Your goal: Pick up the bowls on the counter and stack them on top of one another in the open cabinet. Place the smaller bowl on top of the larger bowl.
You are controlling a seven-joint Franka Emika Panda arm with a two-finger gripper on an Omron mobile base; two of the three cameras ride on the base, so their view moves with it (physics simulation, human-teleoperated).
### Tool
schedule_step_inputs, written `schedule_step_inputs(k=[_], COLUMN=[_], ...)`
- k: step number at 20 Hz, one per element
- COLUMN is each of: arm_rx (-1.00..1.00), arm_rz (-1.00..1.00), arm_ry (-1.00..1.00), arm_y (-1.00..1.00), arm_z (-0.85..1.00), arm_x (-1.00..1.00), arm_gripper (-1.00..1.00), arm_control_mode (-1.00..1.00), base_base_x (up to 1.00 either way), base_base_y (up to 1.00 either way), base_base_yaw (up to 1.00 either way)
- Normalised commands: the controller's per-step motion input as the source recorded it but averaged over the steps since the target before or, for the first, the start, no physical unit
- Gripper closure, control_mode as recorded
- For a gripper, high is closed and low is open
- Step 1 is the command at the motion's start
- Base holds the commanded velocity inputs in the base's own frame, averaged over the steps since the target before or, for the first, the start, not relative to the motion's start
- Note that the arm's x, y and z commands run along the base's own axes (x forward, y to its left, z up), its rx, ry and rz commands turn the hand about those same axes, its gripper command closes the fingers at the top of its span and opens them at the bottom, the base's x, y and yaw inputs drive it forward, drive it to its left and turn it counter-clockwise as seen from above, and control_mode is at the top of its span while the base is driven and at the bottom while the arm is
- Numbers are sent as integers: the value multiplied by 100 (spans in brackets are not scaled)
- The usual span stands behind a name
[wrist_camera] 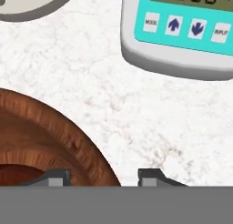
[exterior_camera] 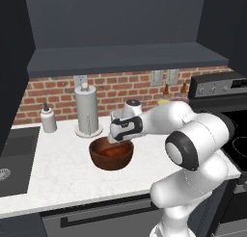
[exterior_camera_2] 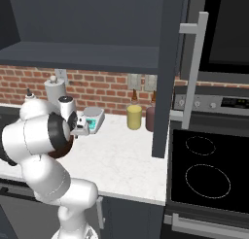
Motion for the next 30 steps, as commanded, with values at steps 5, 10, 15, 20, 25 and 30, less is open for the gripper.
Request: schedule_step_inputs(k=[5, 10, 15, 20, 25, 30], arm_rx=[0, 0, 4, 9, 11, 15], arm_rz=[0, -5, -17, -33, -43, -45], arm_ry=[-3, -17, -15, -9, -7, 0], arm_y=[0, -2, -16, -25, -30, -40], arm_z=[0, 0, 6, 24, 35, 59], arm_x=[-26, -71, -77, -62, -52, -30], arm_gripper=[100, 100, 100, 100, 100, 100], arm_control_mode=[-100, -100, -100, -100, -100, -100], base_base_x=[0, 0, 0, 0, 0, 0], base_base_y=[0, 0, 0, 0, 0, 0], base_base_yaw=[0, 0, 0, 0, 0, 0])
